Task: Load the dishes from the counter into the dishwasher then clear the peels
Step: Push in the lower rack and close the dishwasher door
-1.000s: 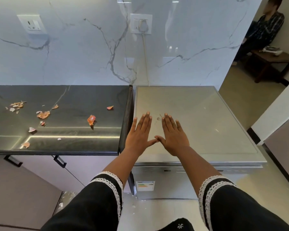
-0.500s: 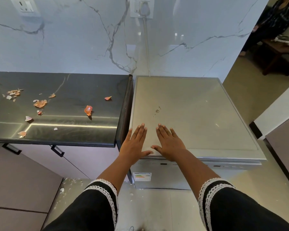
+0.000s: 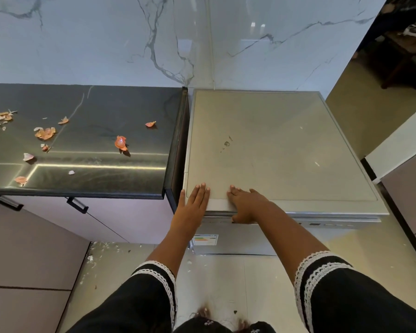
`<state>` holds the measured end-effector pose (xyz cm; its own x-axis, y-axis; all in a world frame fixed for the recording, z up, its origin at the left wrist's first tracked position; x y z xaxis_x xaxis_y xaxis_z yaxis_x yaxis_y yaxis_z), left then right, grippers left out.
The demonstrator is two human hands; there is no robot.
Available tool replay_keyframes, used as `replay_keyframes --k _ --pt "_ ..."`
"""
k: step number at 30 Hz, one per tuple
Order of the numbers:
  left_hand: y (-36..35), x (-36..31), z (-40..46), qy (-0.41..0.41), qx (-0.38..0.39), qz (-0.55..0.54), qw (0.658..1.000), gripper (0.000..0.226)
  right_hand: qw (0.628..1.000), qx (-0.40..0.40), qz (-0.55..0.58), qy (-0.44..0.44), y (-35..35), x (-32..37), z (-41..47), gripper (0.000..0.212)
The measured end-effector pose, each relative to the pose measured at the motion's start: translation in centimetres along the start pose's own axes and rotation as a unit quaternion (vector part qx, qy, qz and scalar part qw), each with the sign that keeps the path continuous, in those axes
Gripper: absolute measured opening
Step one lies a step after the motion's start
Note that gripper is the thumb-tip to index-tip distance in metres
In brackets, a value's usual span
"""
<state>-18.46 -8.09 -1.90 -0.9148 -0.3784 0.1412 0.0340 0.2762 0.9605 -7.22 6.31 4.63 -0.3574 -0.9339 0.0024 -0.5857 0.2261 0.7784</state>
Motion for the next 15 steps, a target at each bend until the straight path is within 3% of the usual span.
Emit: replay_keyframes --k 15 --pt "-1.2 -0.5 0.3 -0.008 -0.060 -0.035 0.998 0.109 0.999 0.040 -0.031 -0.019 1.7 0.1 0.1 0.081"
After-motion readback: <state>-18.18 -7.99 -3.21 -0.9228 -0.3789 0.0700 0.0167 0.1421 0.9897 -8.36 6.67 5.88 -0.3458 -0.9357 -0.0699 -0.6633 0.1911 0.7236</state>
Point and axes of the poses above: each hand's wrist, its own z-axis towards the middle knuckle, its own y-axis out of the back of the hand, x = y × z, the point moved 2 cm from there along z, towards the middle knuckle, and after that the axes turned 4 degrees about x, right-handed, at the moved point
